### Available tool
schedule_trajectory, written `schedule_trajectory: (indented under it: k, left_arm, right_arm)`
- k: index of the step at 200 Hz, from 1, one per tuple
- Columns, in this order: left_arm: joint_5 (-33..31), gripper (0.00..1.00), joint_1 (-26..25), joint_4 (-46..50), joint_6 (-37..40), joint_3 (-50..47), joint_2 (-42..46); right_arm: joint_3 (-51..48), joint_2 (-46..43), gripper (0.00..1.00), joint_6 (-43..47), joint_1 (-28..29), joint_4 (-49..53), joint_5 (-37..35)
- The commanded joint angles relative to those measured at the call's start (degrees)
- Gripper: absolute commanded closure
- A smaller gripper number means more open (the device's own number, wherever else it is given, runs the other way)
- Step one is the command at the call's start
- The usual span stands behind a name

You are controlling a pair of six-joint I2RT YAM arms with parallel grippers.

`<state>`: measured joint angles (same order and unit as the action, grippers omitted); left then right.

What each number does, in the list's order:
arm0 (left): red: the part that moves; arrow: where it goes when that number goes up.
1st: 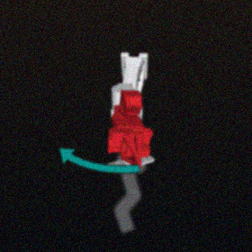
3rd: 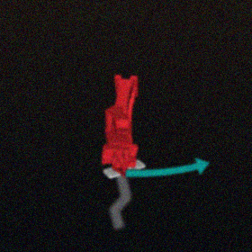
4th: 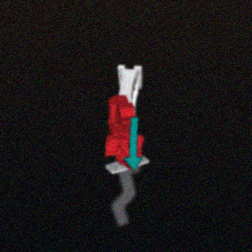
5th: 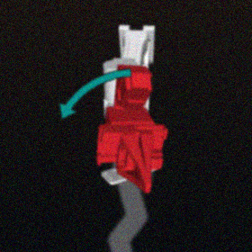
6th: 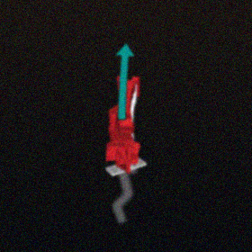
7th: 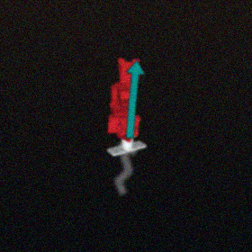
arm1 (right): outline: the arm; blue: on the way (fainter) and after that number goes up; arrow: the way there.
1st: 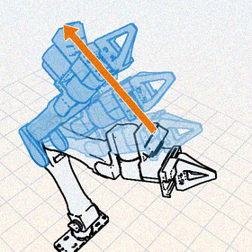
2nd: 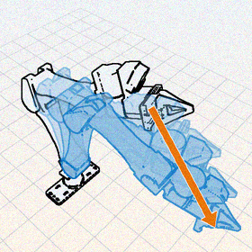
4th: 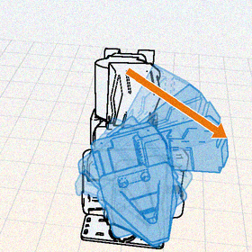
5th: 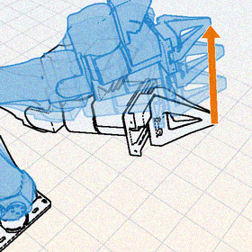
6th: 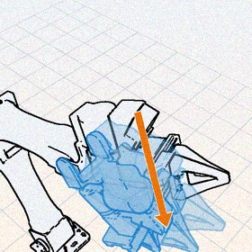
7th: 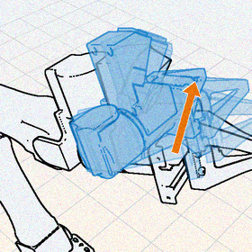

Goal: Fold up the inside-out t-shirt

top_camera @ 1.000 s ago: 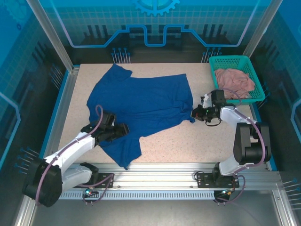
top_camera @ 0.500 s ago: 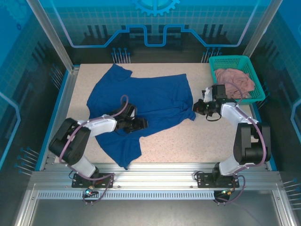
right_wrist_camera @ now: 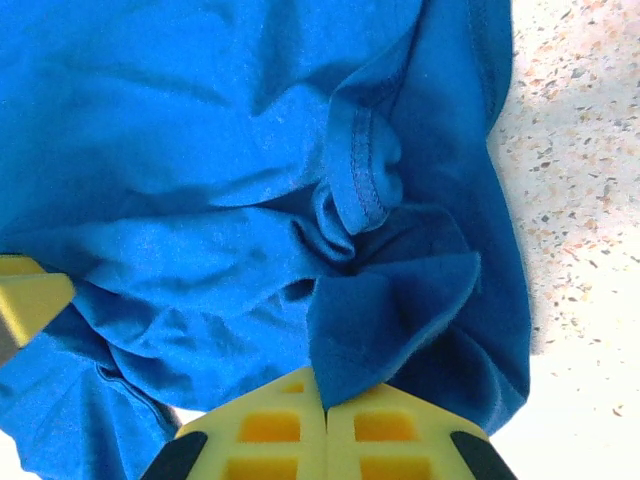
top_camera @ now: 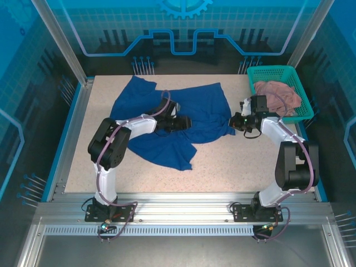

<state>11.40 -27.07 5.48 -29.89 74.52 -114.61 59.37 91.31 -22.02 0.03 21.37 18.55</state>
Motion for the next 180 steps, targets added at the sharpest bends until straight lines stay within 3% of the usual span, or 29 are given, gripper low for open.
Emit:
schedule_trajectory:
  k: [1,39,78,113,180]
  left_arm:
    - [-1.2,0.24,-0.6,2.5,3.5,-0.9,6.8]
    - [-6.6,0.24,-6.6,0.2,6.5,-18.9,23.5]
    - [-12.7,0.38,-18.5,2.7,6.9,-31.1,31.7]
    - [-14.0,0.46,-24.5,0.5,10.9,-31.8,29.0]
    - [-15.0,0.48,-25.7,1.1,15.3,-26.5,21.7]
  right_arm:
    - [1.0,-0.8,0.97,0.8,0.0,0.5,-1.0]
    - [-0.7,-1.8,0.97,1.4,0.0,0.3,-1.0]
    - [-0.7,-1.7,0.97,1.7,-0.1,0.4,0.1]
    - [-0.5,-1.0,0.97,1.8,0.1,0.3,1.3]
    - [-1.4,-0.5,0.97,2.9,0.0,0.5,1.0]
